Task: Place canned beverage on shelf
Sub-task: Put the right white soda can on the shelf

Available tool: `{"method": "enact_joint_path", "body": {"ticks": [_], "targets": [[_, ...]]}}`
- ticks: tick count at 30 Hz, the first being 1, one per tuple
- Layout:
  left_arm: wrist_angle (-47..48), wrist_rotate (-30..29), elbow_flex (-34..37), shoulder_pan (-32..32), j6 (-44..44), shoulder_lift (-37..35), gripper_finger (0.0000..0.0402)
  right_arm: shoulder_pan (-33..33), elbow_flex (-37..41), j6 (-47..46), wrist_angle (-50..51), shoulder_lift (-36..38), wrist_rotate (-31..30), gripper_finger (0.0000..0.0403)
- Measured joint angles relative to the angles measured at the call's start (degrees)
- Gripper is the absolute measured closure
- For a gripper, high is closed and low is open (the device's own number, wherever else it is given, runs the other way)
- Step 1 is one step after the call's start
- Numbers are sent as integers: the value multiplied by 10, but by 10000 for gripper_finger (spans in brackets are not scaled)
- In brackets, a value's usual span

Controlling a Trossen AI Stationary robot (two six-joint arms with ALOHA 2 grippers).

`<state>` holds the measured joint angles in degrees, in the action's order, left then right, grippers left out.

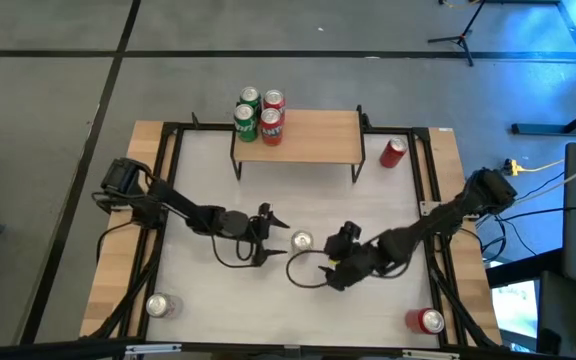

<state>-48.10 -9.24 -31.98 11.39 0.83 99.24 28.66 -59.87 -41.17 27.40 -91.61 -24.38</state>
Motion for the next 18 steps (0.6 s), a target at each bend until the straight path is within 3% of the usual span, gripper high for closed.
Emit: {"method": "enact_joint_path", "body": {"ticks": [3, 6, 11, 18], "targets": [[0, 33, -17, -12, -15, 22, 53, 10, 0, -19, -18, -25, -71, 9], [2, 84, -32, -20, -25, 41, 53, 6, 0, -20, -47, -51, -102, 9], [1, 143, -43, -21, -30, 58, 53, -15, 0, -3, -89, -75, -104, 8], [3, 164, -43, 1, -24, 58, 53, -24, 0, 37, -57, -74, -91, 8]]}}
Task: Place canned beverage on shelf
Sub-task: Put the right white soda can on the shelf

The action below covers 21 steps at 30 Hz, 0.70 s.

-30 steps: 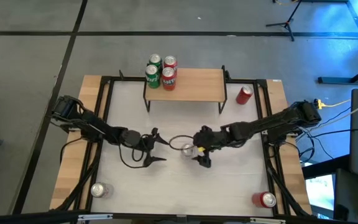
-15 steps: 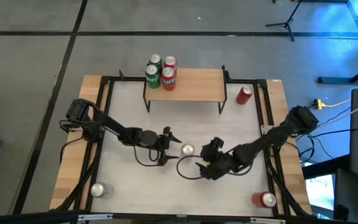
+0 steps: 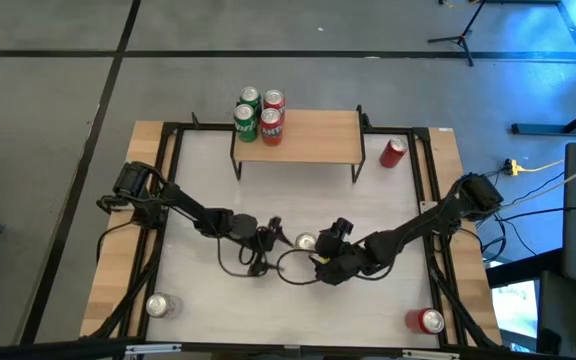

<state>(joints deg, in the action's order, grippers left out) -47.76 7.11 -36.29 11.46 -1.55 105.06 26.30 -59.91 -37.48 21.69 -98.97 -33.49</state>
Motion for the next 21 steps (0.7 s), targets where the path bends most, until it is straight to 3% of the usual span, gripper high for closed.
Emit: {"method": "enact_joint_path", "body": {"ticks": [3, 10, 12, 17, 21], "targets": [[-5, 20, -1, 16, 1, 0, 53, -3, -4, 20, 25, 0, -4, 8], [14, -13, -1, 39, 14, -2, 53, -1, -36, 10, 124, 1, 1, 8], [49, -54, -1, 38, 14, -9, 53, -1, -43, 7, 123, 1, 5, 8], [88, -225, -1, 25, 19, -18, 53, 7, -45, 3, 85, -2, 2, 8], [67, -217, -1, 4, 12, -18, 53, 6, -45, 4, 56, -19, -3, 8]]}}
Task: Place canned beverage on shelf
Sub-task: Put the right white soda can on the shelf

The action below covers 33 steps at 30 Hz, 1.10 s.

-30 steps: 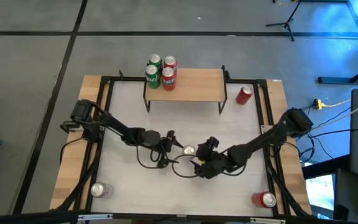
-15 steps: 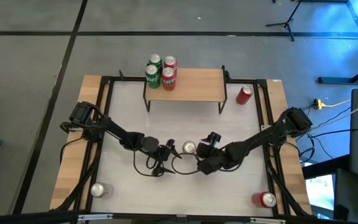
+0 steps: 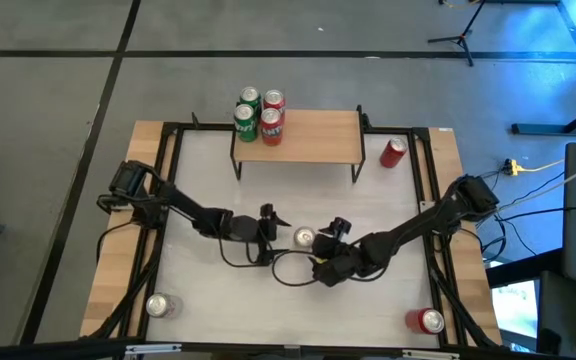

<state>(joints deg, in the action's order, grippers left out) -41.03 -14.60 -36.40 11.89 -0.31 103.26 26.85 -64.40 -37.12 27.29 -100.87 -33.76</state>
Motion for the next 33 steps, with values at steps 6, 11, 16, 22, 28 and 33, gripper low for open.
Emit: {"method": "enact_joint_path", "body": {"ticks": [6, 11, 16, 22, 28, 33], "targets": [[-40, 135, 0, -19, -15, 0, 53, -4, 0, 1, -4, -19, -33, 8], [-44, 186, 0, -5, -30, 0, 53, -2, 0, 35, 3, -19, -30, 8], [-52, 199, 0, 18, -29, 0, 53, -3, 0, 59, 43, -19, -33, 8], [-41, 185, 0, 40, -13, 0, 53, -3, -35, 28, 142, -20, -13, 8], [37, 113, 0, 48, 8, -23, 53, 8, -83, 11, 170, -20, 13, 8], [90, -17, 0, 46, -9, -64, 53, 28, -74, -3, 98, -20, -25, 8]]}}
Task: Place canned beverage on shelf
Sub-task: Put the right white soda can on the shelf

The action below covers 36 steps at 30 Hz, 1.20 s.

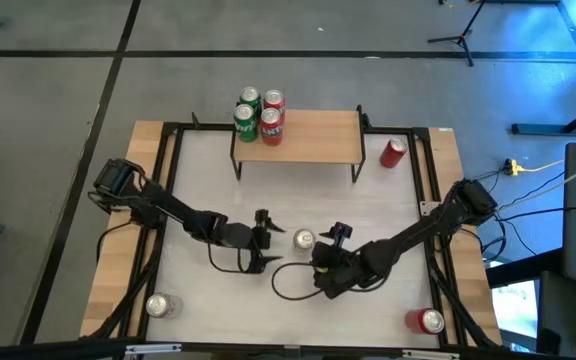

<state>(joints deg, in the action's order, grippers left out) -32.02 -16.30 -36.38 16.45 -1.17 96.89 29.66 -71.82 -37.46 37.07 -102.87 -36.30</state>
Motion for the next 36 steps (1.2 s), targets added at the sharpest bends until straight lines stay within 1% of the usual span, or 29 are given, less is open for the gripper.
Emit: {"method": "enact_joint_path", "body": {"ticks": [1, 3, 6, 10, 14, 18, 21, 25, 30, 33, 36], "targets": [[-10, -16, 0, -2, -9, -1, 53, 2, 5, -11, -9, 0, -9, 8], [-28, -19, 0, -10, -30, 1, 53, 1, 16, -37, -21, -4, -25, 8], [-49, 14, 0, -26, -37, 16, 53, -3, 32, -51, -30, -13, -25, 8], [-83, 75, -1, -44, -36, 43, 53, -12, 43, -47, -47, -14, -33, 8], [-132, 97, -2, -49, -44, 76, 53, -13, 44, -30, -47, -14, -41, 8], [-139, 118, -18, -49, -52, 100, 53, -12, 44, -28, -43, -14, -40, 8], [-135, 135, -29, -43, -49, 107, 53, -10, 44, -25, -23, -14, -32, 8], [-134, 157, -31, -25, -45, 107, 53, -10, 43, -21, 33, -12, -30, 8], [-136, 175, -32, -4, -45, 108, 53, -13, 44, -41, 88, -12, -31, 8], [-132, 173, -32, 6, -36, 108, 53, -12, 32, -57, 128, -12, -5, 8], [-84, 171, -32, 16, -22, 91, 53, -6, 16, -72, 140, -12, 32, 8]]}}
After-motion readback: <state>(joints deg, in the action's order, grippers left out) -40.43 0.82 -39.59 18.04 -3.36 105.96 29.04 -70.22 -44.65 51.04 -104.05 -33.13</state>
